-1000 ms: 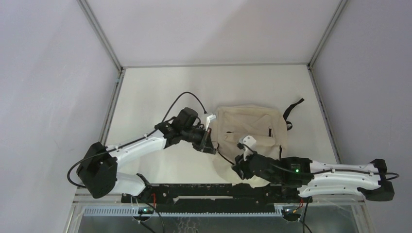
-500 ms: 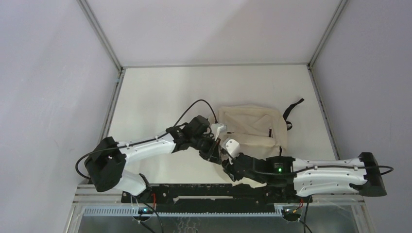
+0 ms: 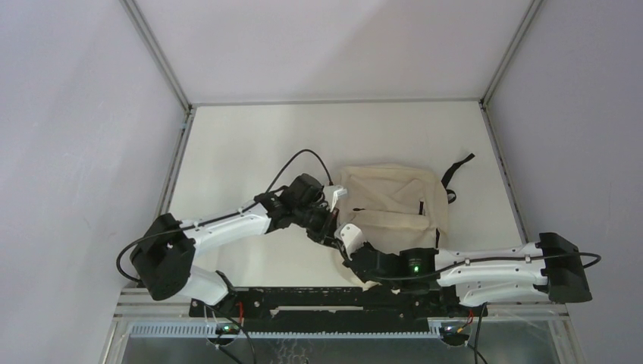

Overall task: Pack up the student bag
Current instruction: Zip the student bag at the center of the board.

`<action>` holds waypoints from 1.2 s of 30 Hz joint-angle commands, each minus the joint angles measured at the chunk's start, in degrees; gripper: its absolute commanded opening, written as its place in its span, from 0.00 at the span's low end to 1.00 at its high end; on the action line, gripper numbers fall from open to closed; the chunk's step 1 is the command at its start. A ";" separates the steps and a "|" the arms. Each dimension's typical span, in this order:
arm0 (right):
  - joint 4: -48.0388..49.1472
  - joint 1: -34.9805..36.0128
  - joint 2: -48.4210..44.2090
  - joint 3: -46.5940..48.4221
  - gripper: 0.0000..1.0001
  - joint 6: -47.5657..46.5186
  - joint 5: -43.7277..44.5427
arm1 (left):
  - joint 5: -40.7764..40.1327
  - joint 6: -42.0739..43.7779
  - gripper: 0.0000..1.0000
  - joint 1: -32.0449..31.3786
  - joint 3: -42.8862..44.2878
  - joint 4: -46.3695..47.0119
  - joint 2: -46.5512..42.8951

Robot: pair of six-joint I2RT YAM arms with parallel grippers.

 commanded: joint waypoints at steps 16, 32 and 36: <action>-5.55 11.68 -2.14 1.00 0.00 9.83 2.88 | 0.41 0.08 0.00 10.60 4.20 1.94 1.41; -12.12 13.97 -4.59 1.74 0.00 12.64 1.08 | -5.36 0.13 0.00 18.79 9.86 1.00 4.99; -11.33 14.00 -5.32 1.74 0.00 12.53 2.73 | -8.15 0.37 0.00 19.79 13.55 0.52 8.48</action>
